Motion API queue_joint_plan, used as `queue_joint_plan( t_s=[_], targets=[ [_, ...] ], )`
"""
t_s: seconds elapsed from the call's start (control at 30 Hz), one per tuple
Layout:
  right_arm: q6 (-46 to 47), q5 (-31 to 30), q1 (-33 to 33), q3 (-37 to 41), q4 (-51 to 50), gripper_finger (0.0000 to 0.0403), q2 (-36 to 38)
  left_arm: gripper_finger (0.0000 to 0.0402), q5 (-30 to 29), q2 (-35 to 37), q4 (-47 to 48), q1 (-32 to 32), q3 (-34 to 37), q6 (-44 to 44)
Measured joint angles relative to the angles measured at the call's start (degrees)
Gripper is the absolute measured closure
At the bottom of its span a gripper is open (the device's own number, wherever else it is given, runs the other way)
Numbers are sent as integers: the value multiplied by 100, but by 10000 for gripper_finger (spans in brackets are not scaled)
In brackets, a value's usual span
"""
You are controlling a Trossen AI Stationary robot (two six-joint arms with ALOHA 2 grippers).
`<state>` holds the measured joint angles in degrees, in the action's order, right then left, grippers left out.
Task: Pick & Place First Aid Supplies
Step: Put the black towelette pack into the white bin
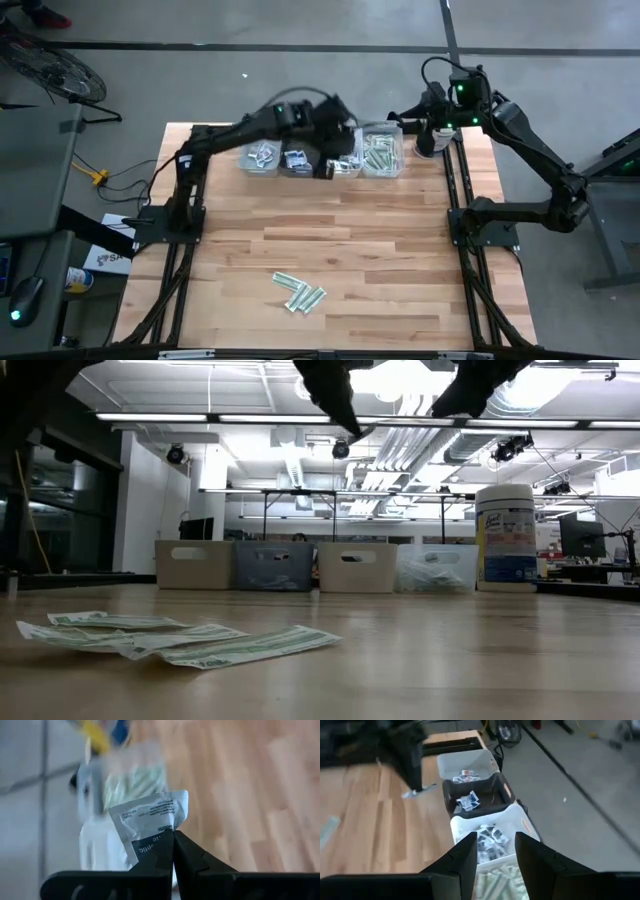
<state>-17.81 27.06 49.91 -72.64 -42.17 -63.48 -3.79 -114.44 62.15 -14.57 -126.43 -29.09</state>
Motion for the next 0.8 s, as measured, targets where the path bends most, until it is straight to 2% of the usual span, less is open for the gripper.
queue_joint_plan(
  t_s=[0.2,0.3,0.4,0.8],
  targets=[
    [-1229,589,-9,0,53,276,-110,401,2232,75,-777,-753,-4,-980],
    [-1429,1042,-9,0,166,276,-220,401,3554,71,-1212,-1050,-2,-1288],
    [-1418,1180,-9,0,489,276,-330,401,4612,73,-1658,-1280,-2,-1317],
    [-1912,1390,-472,0,1901,276,-602,401,6303,71,-1778,-1672,-2,-1545]
  ],
)
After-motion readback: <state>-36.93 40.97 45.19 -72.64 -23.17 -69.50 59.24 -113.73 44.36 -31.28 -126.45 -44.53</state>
